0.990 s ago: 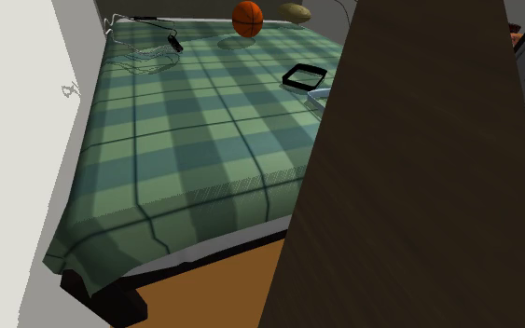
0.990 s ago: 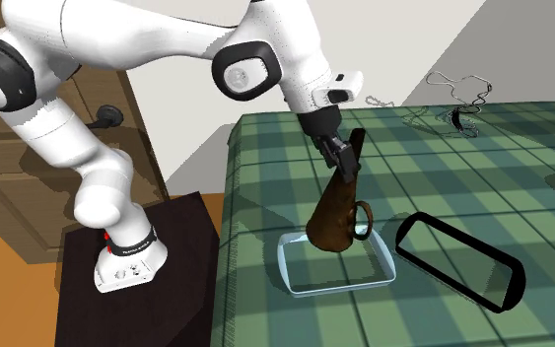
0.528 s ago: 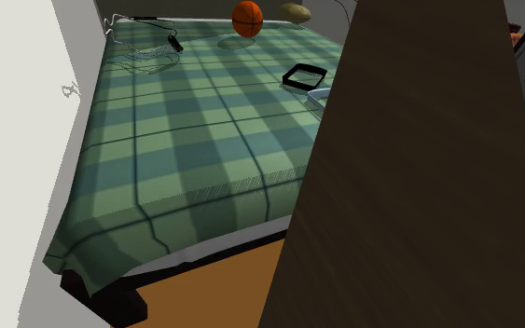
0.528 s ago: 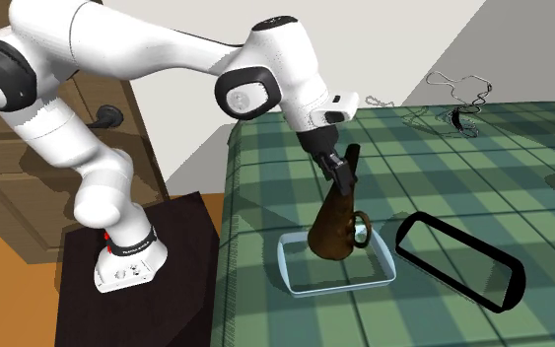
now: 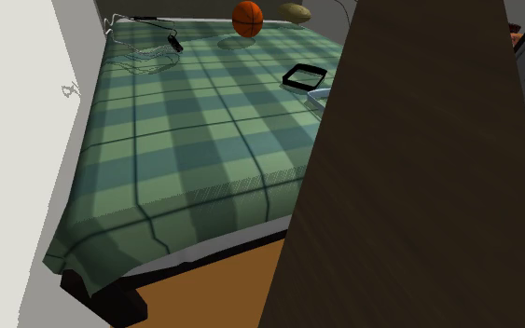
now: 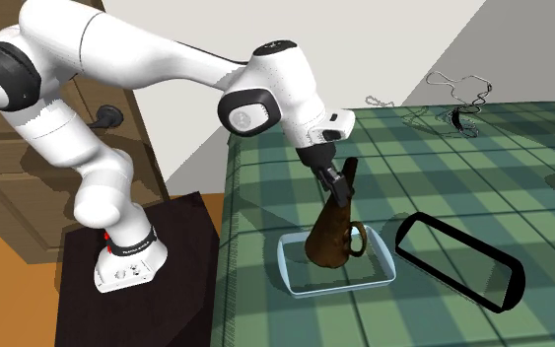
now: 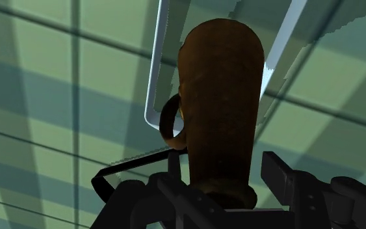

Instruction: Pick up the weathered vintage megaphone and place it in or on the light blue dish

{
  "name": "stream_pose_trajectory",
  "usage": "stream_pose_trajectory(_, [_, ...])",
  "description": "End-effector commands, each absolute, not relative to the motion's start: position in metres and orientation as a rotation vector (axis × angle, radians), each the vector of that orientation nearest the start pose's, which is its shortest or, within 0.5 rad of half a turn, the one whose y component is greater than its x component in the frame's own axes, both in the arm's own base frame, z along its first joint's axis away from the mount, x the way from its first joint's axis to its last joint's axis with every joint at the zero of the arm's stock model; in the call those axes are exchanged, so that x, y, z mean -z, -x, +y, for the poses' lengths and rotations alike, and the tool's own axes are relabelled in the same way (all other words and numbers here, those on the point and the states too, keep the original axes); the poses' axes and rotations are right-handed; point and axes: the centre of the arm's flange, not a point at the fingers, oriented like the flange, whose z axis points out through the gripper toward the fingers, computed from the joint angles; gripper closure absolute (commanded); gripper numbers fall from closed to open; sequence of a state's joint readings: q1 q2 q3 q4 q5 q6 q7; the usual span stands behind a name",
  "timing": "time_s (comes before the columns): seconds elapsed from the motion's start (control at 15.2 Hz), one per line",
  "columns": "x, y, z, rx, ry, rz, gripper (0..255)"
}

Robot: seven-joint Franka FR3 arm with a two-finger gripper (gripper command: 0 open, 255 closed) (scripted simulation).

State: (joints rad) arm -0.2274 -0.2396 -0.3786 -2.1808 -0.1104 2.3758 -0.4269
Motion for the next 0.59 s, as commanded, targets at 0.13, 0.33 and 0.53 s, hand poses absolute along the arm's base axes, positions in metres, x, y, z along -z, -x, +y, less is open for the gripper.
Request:
stream_pose_trajectory(0.13, [-0.5283, -0.4209, -0.3078, 0.613, 3.289, 0.205, 255])
stream_pose_trajectory(0.33, [-0.5284, -0.4207, -0.3076, 0.613, 3.289, 0.205, 0])
stream_pose_trajectory(0.53, [-0.5285, -0.4207, -0.3078, 0.613, 3.289, 0.205, 0])
